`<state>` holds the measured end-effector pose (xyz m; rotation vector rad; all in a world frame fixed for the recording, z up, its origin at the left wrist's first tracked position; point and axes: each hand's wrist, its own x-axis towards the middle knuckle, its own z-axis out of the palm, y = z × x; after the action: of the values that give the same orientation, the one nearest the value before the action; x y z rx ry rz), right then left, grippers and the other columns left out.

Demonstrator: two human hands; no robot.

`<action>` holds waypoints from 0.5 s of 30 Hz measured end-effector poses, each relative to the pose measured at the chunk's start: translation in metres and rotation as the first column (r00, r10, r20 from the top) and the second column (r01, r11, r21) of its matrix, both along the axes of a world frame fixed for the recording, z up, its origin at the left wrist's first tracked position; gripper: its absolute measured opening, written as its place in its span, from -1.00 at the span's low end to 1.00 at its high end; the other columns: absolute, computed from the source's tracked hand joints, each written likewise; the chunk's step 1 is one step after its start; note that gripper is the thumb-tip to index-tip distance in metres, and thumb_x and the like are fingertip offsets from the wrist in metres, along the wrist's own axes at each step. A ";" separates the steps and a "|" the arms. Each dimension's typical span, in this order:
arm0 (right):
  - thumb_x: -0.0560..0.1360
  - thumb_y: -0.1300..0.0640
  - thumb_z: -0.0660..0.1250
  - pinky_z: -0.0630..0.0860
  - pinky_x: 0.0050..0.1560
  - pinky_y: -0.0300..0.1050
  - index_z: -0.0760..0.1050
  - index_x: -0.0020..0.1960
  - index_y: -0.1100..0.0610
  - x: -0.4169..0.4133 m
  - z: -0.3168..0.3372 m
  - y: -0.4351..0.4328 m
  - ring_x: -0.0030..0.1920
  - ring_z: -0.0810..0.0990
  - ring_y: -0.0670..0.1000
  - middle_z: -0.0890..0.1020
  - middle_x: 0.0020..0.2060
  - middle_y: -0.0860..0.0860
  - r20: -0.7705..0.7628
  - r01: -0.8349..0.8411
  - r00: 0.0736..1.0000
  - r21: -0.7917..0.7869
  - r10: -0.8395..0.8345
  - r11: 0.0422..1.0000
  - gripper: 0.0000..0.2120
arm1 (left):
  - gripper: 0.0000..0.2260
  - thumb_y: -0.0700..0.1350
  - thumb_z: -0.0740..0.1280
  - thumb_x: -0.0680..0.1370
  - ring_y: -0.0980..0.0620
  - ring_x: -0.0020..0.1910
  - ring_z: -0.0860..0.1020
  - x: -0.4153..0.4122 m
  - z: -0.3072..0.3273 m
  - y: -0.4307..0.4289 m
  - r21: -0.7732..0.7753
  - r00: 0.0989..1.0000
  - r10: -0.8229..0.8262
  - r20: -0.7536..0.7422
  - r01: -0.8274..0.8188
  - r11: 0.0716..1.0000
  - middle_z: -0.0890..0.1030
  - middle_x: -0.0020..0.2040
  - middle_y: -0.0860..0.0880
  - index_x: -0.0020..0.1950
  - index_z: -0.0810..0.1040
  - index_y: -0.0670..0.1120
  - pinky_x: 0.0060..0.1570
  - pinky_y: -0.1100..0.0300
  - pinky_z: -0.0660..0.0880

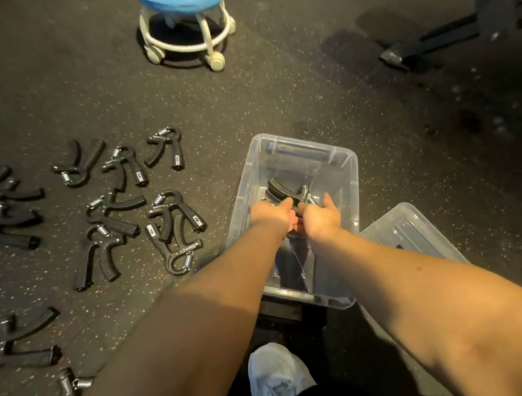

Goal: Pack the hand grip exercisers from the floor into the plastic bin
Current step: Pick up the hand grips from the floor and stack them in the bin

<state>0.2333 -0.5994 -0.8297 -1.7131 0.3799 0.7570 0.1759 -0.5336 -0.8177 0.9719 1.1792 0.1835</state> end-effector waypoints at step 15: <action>0.57 0.24 0.34 0.55 -0.30 -0.13 0.43 0.39 0.20 -0.109 0.161 0.109 -0.32 0.56 0.05 0.61 -0.14 0.18 0.163 -0.709 0.700 0.041 0.695 0.704 -0.61 | -0.57 -0.12 0.36 0.61 0.13 -0.51 0.60 -0.154 0.107 0.097 0.324 0.985 0.125 0.120 -0.158 0.933 0.67 -0.24 -0.16 0.38 0.40 -0.33 -0.49 0.31 0.49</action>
<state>0.1246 -0.4905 -0.6692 -1.7966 -0.4560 1.1752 0.0218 -0.4368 -0.7102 1.1588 1.1491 0.5550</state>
